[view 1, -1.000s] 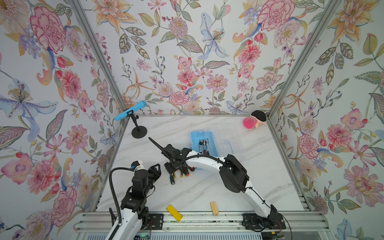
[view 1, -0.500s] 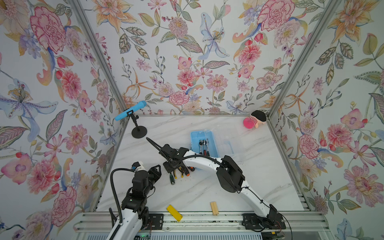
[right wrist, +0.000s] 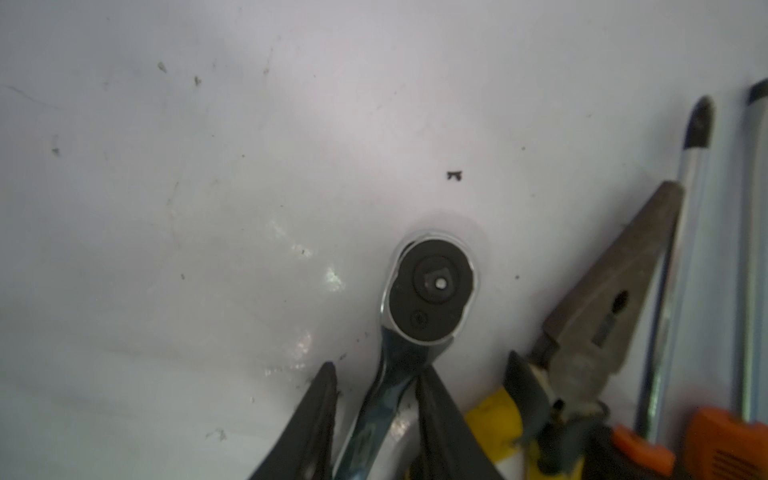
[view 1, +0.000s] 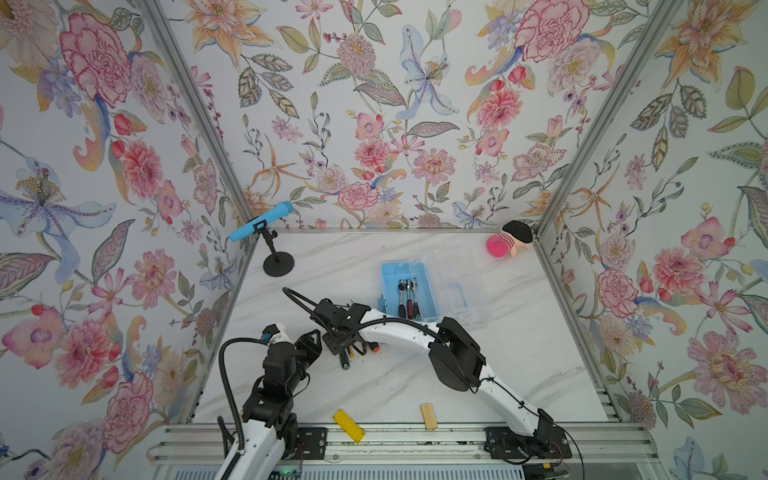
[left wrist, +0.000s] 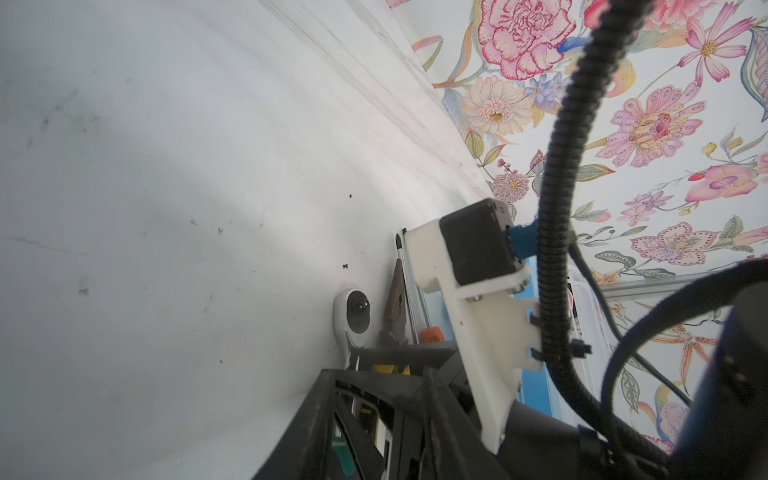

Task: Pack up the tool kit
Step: 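Lower the right gripper onto the green-handled ratchet and close it, then lift the green-handled ratchet with the right gripper over the blue box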

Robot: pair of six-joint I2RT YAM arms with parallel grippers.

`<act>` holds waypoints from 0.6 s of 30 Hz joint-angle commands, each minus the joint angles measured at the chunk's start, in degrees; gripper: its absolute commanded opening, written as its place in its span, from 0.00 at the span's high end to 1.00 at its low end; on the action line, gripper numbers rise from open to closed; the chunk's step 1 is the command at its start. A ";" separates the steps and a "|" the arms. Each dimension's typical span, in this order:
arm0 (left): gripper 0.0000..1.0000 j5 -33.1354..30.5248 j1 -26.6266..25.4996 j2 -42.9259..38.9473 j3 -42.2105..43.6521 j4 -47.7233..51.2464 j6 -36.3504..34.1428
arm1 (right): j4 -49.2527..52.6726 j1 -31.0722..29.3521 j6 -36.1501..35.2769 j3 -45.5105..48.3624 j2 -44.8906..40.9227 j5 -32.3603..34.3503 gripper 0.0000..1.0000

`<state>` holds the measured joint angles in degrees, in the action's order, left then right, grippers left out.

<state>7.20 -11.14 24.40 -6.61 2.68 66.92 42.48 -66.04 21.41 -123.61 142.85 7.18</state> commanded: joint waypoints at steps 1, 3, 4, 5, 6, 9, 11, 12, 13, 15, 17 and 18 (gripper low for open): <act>0.62 1.05 0.68 -0.15 0.99 -0.04 0.14 | 2.87 0.04 0.88 -0.55 3.14 0.64 0.69; 0.62 1.06 0.81 0.11 1.10 -0.21 -0.01 | 2.80 0.03 1.09 -0.65 3.38 0.39 0.70; 0.62 1.14 0.81 0.48 1.21 -0.47 -0.03 | 2.79 0.04 1.22 -0.64 3.56 0.38 0.72; 0.62 1.10 0.77 0.63 1.24 -0.75 0.05 | 2.84 0.13 1.26 -0.71 3.79 0.38 0.73; 0.62 1.23 0.77 0.87 1.34 -1.04 0.14 | 2.87 0.28 1.44 -0.83 3.93 0.19 0.74; 0.62 1.30 0.77 1.26 1.23 -1.66 0.15 | 2.83 0.96 1.91 -0.77 4.19 -0.73 0.84; 0.62 1.24 0.82 1.26 1.16 -1.67 0.06 | 2.86 1.35 1.98 -0.60 4.07 -1.26 0.89; 0.62 1.23 0.84 1.26 1.00 -1.58 -0.03 | 2.87 1.56 1.97 -0.58 3.84 -1.44 0.90; 0.62 1.10 0.85 1.38 0.87 -1.49 -0.16 | 2.86 1.69 1.88 -0.58 3.72 -1.70 0.94; 0.62 0.89 0.85 1.53 0.60 -1.46 -0.51 | 2.87 2.02 1.66 -0.70 3.20 -2.43 1.00; 0.62 0.71 0.85 1.92 0.16 -1.29 -0.89 | 2.79 2.25 1.50 -0.86 2.49 -3.41 1.00; 0.62 0.56 0.85 2.11 -0.14 -1.22 -1.12 | 2.78 2.35 1.41 -0.95 1.99 -3.65 1.00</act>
<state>7.31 -10.87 26.00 -5.96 1.63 66.87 42.17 -64.66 22.94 -124.79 143.52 4.80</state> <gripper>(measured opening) 0.377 0.120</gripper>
